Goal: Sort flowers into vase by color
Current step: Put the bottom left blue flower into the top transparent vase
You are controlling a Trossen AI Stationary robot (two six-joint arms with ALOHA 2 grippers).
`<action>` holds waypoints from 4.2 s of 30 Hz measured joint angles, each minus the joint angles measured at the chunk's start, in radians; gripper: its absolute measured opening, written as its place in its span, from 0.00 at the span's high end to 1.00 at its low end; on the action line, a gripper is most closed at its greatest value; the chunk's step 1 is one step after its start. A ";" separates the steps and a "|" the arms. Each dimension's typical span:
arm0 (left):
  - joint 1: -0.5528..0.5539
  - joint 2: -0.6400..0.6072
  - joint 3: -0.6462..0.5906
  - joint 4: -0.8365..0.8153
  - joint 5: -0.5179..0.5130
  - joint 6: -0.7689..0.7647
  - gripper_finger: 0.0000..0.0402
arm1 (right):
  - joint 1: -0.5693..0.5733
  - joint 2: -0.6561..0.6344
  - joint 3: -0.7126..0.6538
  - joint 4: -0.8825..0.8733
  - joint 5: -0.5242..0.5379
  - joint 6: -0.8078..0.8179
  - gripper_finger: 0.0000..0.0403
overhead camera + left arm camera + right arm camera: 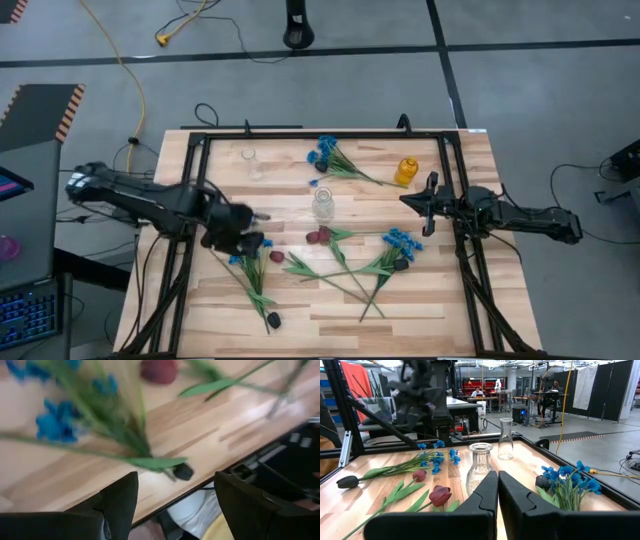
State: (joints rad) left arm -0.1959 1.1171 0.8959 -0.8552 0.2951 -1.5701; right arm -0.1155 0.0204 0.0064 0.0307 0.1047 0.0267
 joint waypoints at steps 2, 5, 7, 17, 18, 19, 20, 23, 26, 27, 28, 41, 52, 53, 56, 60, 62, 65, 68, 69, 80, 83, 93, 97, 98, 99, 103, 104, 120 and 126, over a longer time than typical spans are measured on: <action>-0.048 0.036 0.000 0.005 -0.018 -0.059 0.38 | 0.000 0.000 0.000 0.000 0.000 0.000 0.89; -0.112 0.088 0.000 0.019 -0.057 -0.139 0.38 | 0.000 0.000 0.000 0.000 0.000 0.000 0.89; -0.145 0.121 0.000 0.024 -0.087 -0.184 0.38 | 0.000 0.000 0.000 0.000 0.000 0.000 0.89; -0.203 0.304 0.000 0.065 -0.172 -0.222 0.38 | 0.000 0.000 0.000 0.000 0.000 0.000 0.89; -0.203 0.321 0.000 0.075 -0.173 -0.218 0.38 | 0.000 0.000 0.000 0.000 0.000 0.000 0.89; -0.203 0.338 0.000 0.081 -0.174 -0.214 0.38 | 0.000 0.000 0.000 0.001 0.000 0.000 0.89; -0.203 0.353 0.000 0.086 -0.174 -0.212 0.38 | 0.000 0.000 0.000 0.001 0.000 0.000 0.89; -0.204 0.392 0.000 0.112 -0.173 -0.218 0.38 | 0.000 0.000 0.000 0.001 0.000 0.000 0.89; -0.210 0.425 0.000 0.129 -0.173 -0.248 0.38 | 0.000 0.000 0.000 0.001 0.000 0.000 0.89; -0.214 0.436 0.000 0.135 -0.172 -0.266 0.38 | 0.000 0.000 0.000 0.001 0.000 0.000 0.89; -0.218 0.447 0.000 0.139 -0.172 -0.284 0.38 | 0.000 0.000 0.000 0.002 0.000 0.000 0.89; -0.277 0.488 0.000 0.163 -0.256 -0.468 0.38 | 0.000 0.000 0.000 0.004 0.000 0.000 0.89; -0.282 0.488 -0.011 0.166 -0.269 -0.519 0.38 | 0.000 0.000 0.000 0.005 0.000 0.000 0.89; -0.282 0.488 -0.013 0.167 -0.269 -0.520 0.38 | 0.000 0.000 0.000 0.005 0.000 0.000 0.89; -0.282 0.488 -0.016 0.169 -0.273 -0.520 0.38 | 0.000 0.000 0.000 0.005 0.000 0.000 0.89; -0.282 0.488 -0.016 0.168 -0.290 -0.522 0.38 | 0.000 0.000 0.000 0.005 0.000 0.000 0.89; -0.282 0.499 -0.016 0.172 -0.294 -0.525 0.38 | 0.000 0.000 0.000 0.006 0.000 0.000 0.89; -0.281 0.526 -0.017 0.180 -0.279 -0.536 0.38 | 0.000 0.000 0.000 0.006 0.000 0.000 0.89; -0.280 0.559 -0.010 0.189 -0.262 -0.535 0.38 | 0.000 -0.001 0.000 0.007 -0.001 0.000 0.89; -0.281 0.572 -0.001 0.184 -0.262 -0.535 0.38 | 0.001 -0.001 0.000 0.007 0.000 0.000 0.89; -0.281 0.565 0.043 0.133 -0.297 -0.525 0.61 | 0.001 0.000 0.000 0.008 -0.001 0.000 0.89; -0.280 0.565 0.042 0.136 -0.326 -0.525 0.73 | 0.001 0.000 0.000 0.008 -0.001 0.000 0.89; -0.274 0.563 0.042 0.171 -0.443 -0.503 0.98 | 0.001 0.000 0.000 0.008 -0.001 0.000 0.89; -0.267 0.537 0.042 0.164 -0.472 -0.470 0.99 | 0.001 0.000 0.000 0.007 -0.002 0.000 0.89; -0.266 0.523 0.042 0.152 -0.487 -0.466 0.99 | 0.001 0.000 0.000 0.008 -0.002 0.000 0.89; -0.266 0.508 0.042 0.138 -0.506 -0.462 0.99 | 0.001 0.000 0.000 0.008 -0.002 0.000 0.89; -0.262 0.425 0.042 0.053 -0.565 -0.453 0.99 | 0.001 0.000 0.000 0.007 -0.002 0.000 0.89; -0.262 0.404 0.042 0.030 -0.576 -0.445 0.99 | 0.001 0.000 0.000 0.007 -0.002 0.000 0.89; -0.185 0.071 0.042 -0.050 -1.210 -0.115 1.00 | 0.001 0.000 0.000 0.007 -0.002 0.000 0.89; -0.090 -0.019 0.042 -0.049 -1.463 0.126 1.00 | 0.001 0.000 0.000 0.007 -0.002 0.000 0.89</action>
State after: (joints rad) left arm -0.2858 1.0977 0.9379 -0.9043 -1.1675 -1.4443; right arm -0.1143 0.0200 0.0063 0.0380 0.1032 0.0269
